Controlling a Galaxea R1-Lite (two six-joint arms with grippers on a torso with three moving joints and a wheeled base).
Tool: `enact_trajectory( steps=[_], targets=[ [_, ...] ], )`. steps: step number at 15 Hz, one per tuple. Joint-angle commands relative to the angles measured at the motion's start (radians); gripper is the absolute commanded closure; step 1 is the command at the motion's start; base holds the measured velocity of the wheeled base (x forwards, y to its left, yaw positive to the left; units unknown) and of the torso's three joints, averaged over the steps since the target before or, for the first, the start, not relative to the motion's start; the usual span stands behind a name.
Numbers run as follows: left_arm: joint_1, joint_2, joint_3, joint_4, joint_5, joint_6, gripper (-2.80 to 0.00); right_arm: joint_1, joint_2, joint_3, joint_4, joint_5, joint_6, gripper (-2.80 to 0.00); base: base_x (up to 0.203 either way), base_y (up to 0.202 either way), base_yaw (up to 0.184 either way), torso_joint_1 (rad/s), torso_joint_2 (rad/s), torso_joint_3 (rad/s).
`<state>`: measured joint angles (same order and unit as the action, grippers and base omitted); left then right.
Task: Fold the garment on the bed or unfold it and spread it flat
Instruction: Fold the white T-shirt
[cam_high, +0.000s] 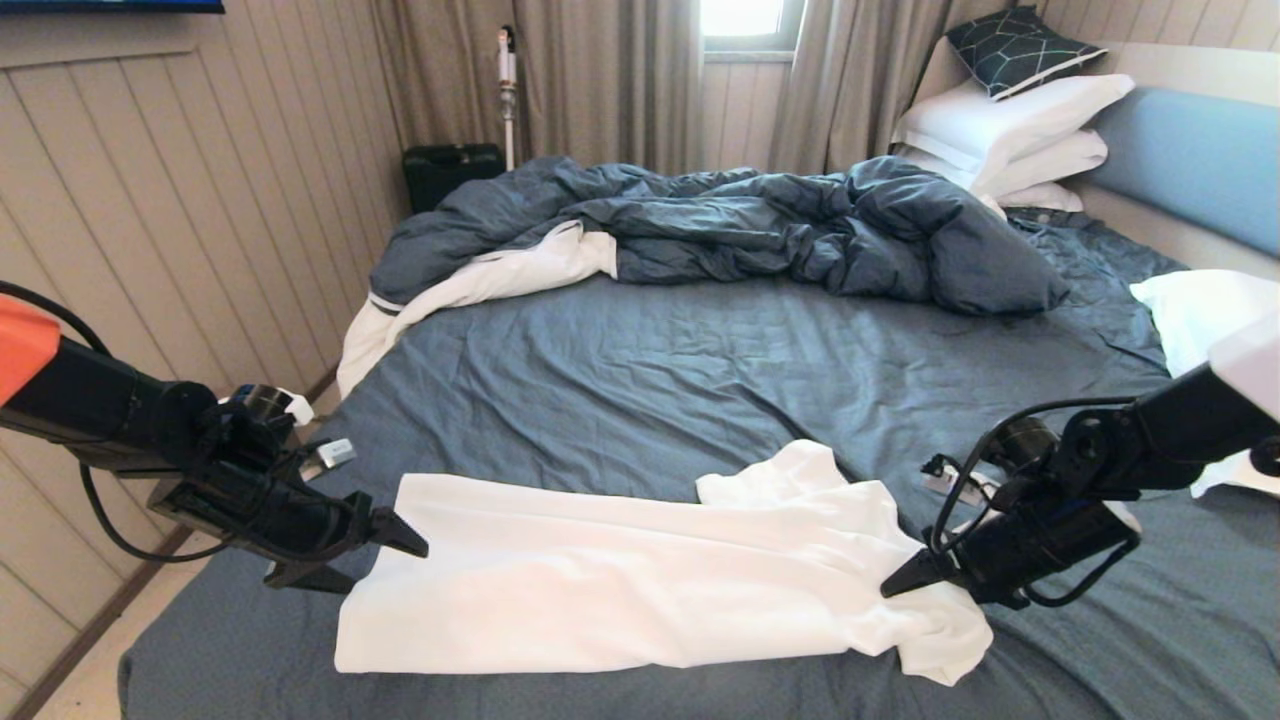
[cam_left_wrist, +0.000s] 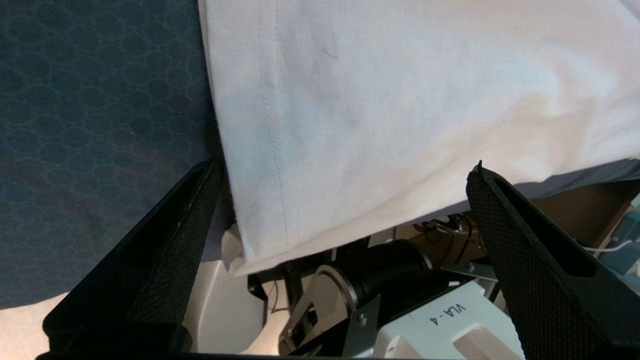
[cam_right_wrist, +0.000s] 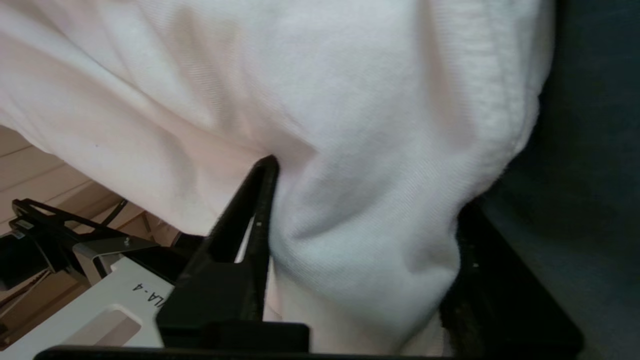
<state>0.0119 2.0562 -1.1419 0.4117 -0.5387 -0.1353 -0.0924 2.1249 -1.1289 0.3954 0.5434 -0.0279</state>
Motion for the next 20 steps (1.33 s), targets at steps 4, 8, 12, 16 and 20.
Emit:
enact_trajectory(
  steps=[4,8,12,16,20],
  targets=[
    [0.000,0.009,-0.004,0.002,-0.003,-0.003,-2.80,0.000,-0.002,0.000,0.002,0.001,-0.001,0.00,0.000,0.000,0.000,0.000,0.00,0.000],
    [0.000,0.019,-0.009,0.002,-0.003,-0.004,-2.80,-0.040,-0.049,-0.011,0.006,0.001,-0.010,0.00,0.000,0.000,0.000,0.000,0.00,0.000],
    [0.000,0.015,-0.009,0.005,-0.003,-0.004,-2.80,-0.131,-0.081,-0.029,0.010,-0.006,-0.021,0.00,0.000,0.000,0.000,0.000,0.00,0.000],
    [0.000,0.010,-0.006,0.007,-0.003,-0.006,-2.80,-0.215,-0.094,-0.066,0.024,-0.008,-0.045,0.00,0.000,0.000,0.000,0.000,0.00,0.000],
    [-0.001,0.005,-0.004,0.009,-0.004,-0.006,-2.80,-0.332,-0.097,-0.184,0.162,-0.012,-0.122,0.00,0.000,0.000,0.000,0.000,0.00,0.000]
  ],
)
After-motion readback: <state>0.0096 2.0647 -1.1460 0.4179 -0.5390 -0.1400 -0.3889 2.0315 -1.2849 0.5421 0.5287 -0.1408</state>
